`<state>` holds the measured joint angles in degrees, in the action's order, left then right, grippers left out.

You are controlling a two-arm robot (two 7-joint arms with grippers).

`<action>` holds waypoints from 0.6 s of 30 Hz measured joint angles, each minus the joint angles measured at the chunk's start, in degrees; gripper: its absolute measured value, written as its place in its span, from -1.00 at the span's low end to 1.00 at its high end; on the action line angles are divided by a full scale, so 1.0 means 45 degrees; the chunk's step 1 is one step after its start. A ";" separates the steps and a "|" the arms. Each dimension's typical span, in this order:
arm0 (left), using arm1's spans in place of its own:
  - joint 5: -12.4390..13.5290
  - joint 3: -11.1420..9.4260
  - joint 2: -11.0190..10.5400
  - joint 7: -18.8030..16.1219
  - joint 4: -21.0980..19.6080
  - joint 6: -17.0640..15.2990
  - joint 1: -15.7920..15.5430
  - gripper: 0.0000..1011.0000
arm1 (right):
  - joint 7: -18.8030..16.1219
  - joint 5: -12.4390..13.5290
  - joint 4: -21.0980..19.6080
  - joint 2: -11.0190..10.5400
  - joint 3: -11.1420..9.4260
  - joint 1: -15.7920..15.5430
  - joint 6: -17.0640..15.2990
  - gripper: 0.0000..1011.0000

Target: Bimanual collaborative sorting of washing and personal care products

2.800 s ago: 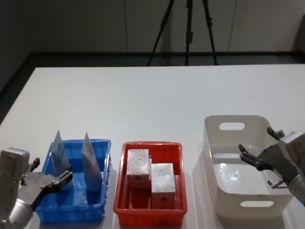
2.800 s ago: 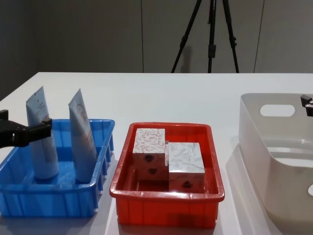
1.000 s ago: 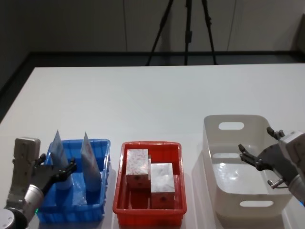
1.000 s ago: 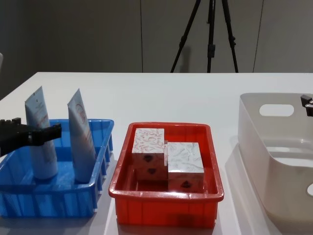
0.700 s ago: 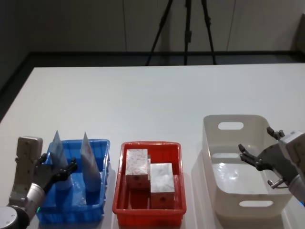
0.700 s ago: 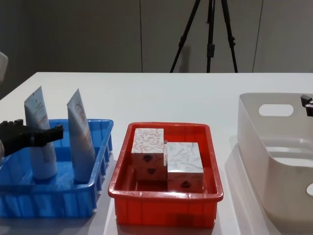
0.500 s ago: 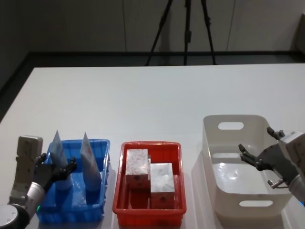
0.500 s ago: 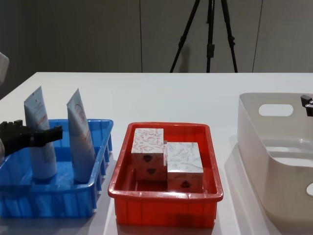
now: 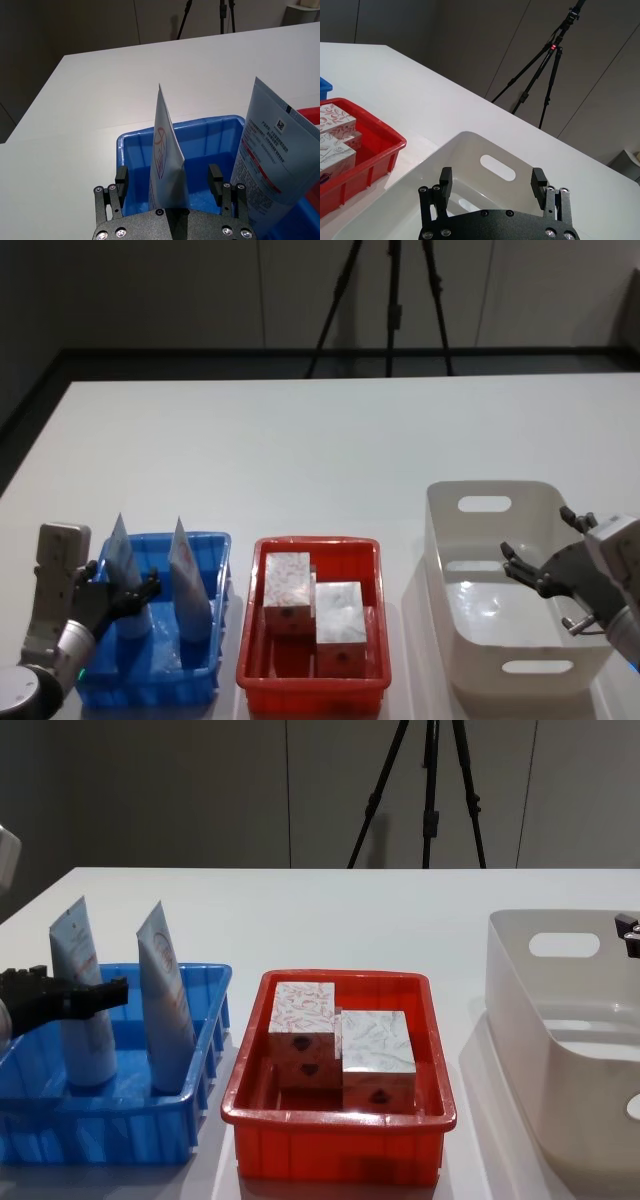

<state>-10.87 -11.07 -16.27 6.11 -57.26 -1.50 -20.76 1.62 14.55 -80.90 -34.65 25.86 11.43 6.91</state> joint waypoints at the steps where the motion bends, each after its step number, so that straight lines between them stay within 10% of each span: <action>1: -0.0001 -0.0002 -0.0002 -0.0002 -0.0002 0.0000 0.0001 0.98 | 0.0000 0.0000 0.0000 0.0000 0.0000 0.0000 0.0000 0.98; 18: -0.0030 -0.0028 -0.0026 -0.0026 -0.0044 -0.0010 0.0030 0.31 | 0.0000 0.0000 0.0000 0.0000 0.0000 0.0000 0.0000 0.98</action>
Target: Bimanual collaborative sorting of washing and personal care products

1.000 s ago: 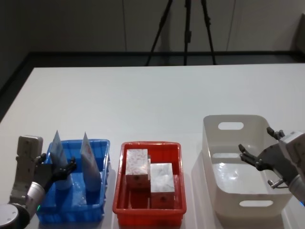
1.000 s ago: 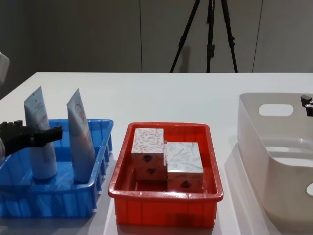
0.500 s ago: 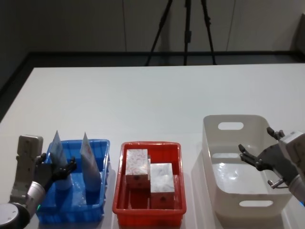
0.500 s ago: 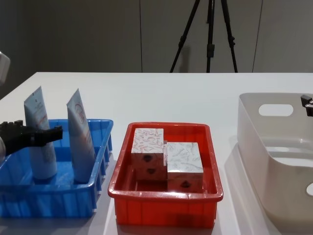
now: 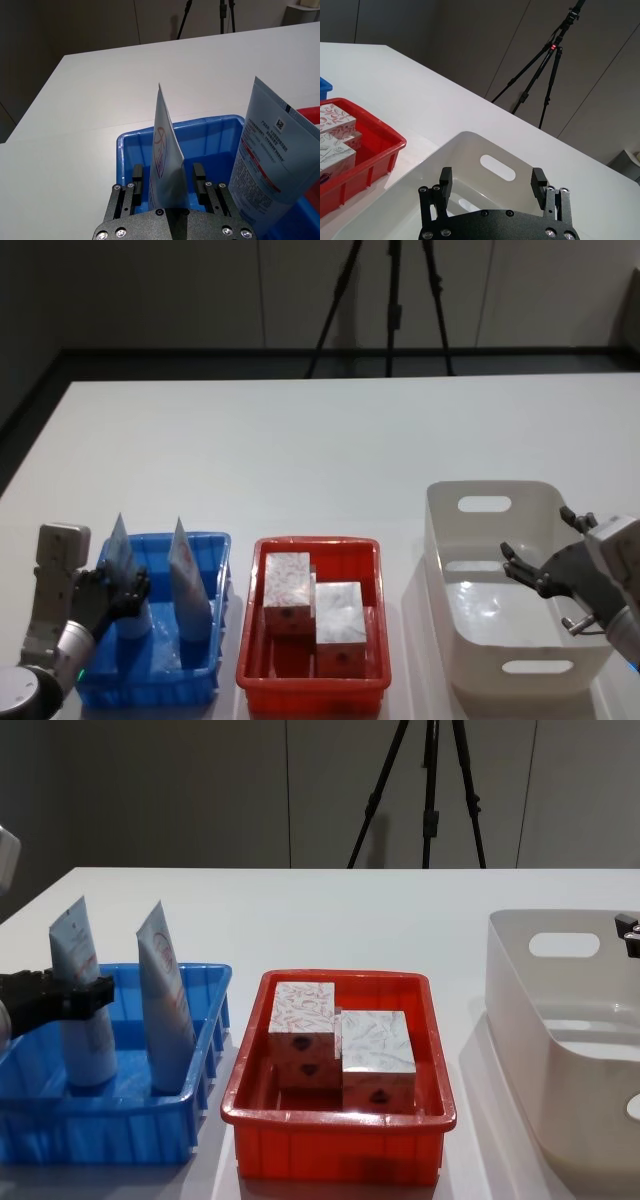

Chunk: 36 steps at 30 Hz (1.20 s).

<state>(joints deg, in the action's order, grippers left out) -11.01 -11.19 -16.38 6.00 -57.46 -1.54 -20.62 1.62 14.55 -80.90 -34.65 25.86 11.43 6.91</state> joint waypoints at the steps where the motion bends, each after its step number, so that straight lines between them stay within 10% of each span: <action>1: -0.0001 0.0000 -0.0001 -0.0001 -0.0001 0.0000 0.0001 0.18 | 0.0001 0.0000 0.0000 0.0000 0.0000 0.0000 0.0000 0.98; 11: -0.0015 -0.0006 -0.0009 -0.0006 -0.0012 0.0000 0.0013 -0.35 | 0.0000 0.0000 0.0000 0.0000 0.0000 0.0000 0.0000 0.98; 36: -0.0008 0.0289 -0.0170 0.0896 -0.0664 0.0321 0.0446 -0.48 | 0.0000 0.0000 0.0000 0.0000 0.0000 0.0000 0.0000 0.98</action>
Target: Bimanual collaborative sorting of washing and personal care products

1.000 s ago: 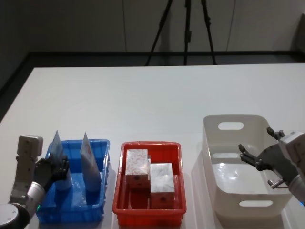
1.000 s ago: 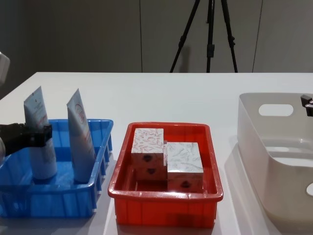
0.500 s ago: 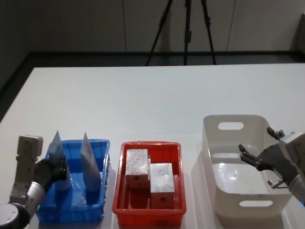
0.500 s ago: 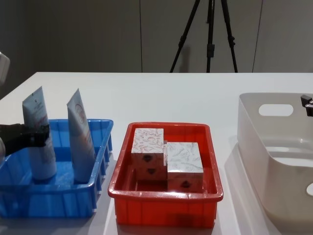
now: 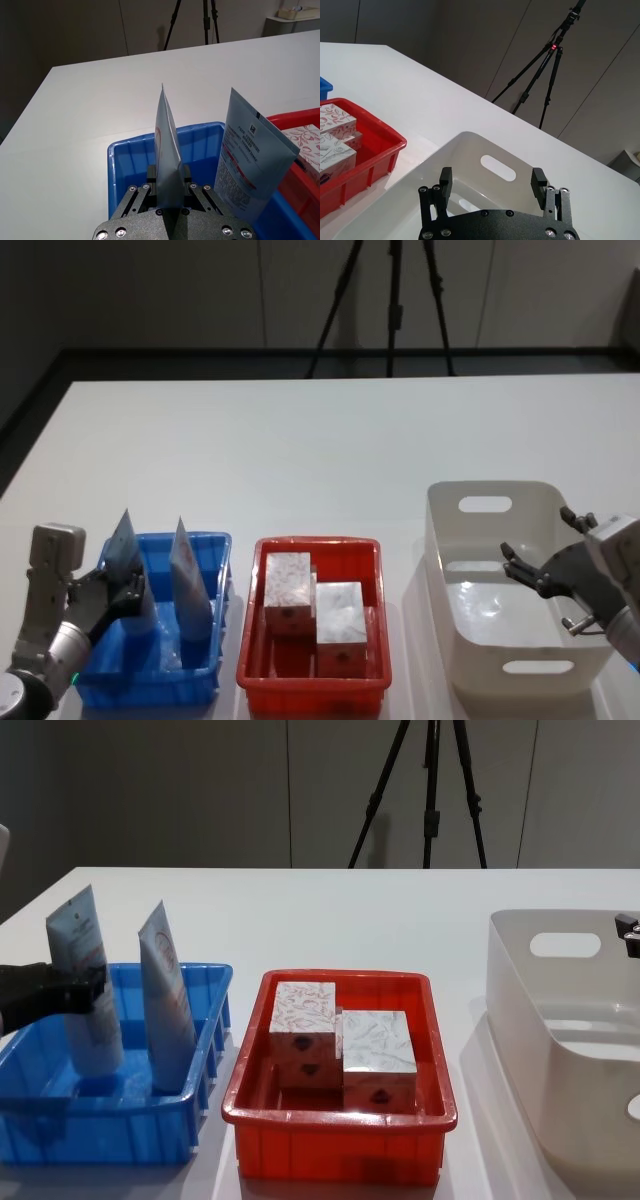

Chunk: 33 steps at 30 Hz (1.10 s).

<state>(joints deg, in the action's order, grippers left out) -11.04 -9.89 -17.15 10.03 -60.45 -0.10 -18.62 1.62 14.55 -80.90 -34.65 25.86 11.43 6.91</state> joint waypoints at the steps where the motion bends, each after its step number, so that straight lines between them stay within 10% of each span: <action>1: 0.0004 0.0021 -0.0008 0.0048 -0.0045 0.0011 0.0025 -0.48 | 0.0000 -0.0001 0.0000 0.0000 0.0000 0.0001 0.0000 0.98; 33: 0.0134 0.1300 -0.1346 0.1866 -0.3087 0.0739 0.1924 -0.48 | 0.0000 0.0000 0.0000 0.0000 0.0000 0.0001 0.0000 0.98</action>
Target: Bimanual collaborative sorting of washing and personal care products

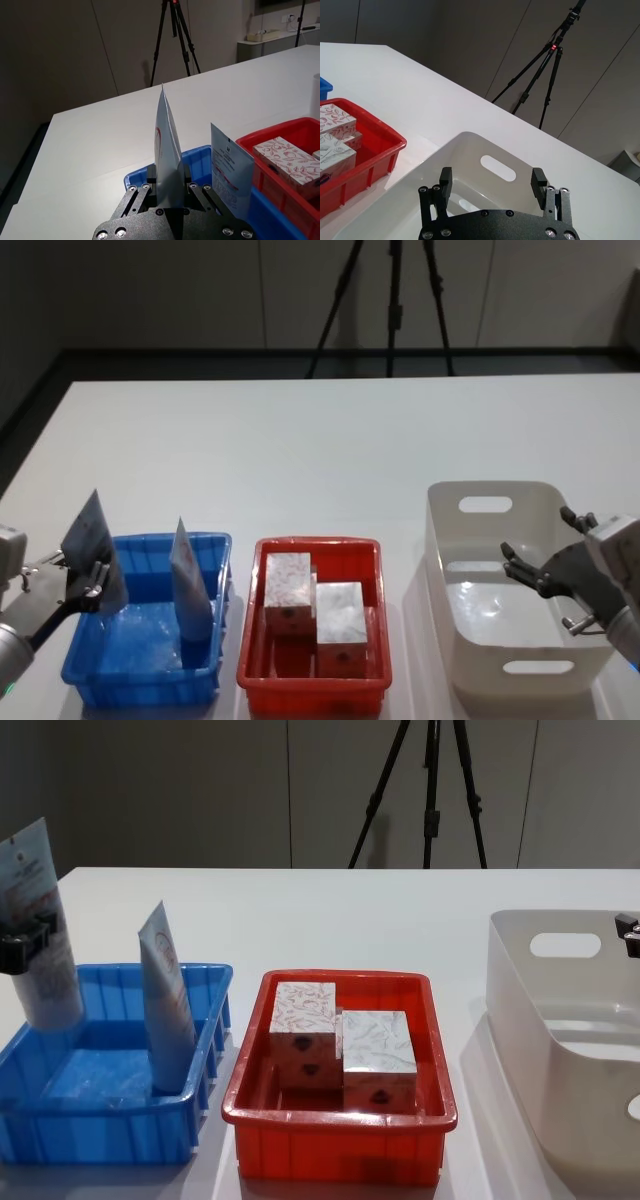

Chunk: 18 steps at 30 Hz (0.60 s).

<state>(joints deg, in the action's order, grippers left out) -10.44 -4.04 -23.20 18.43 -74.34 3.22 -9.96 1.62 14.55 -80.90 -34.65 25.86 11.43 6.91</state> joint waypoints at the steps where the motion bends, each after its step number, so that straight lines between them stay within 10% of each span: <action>1: -0.0008 0.0014 -0.0038 0.0051 -0.0062 0.0052 0.0058 -0.48 | 0.0000 0.0000 0.0000 0.0000 0.0000 0.0000 0.0000 0.98; 18: -0.1055 0.0240 -0.1064 0.1751 -0.1087 0.1261 0.1327 -0.48 | 0.0000 0.0000 0.0000 0.0000 0.0000 0.0000 0.0000 0.98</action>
<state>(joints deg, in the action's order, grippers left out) -15.19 -2.96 -27.99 26.31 -79.23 8.90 -3.99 1.62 14.55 -80.90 -34.65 25.86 11.43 6.91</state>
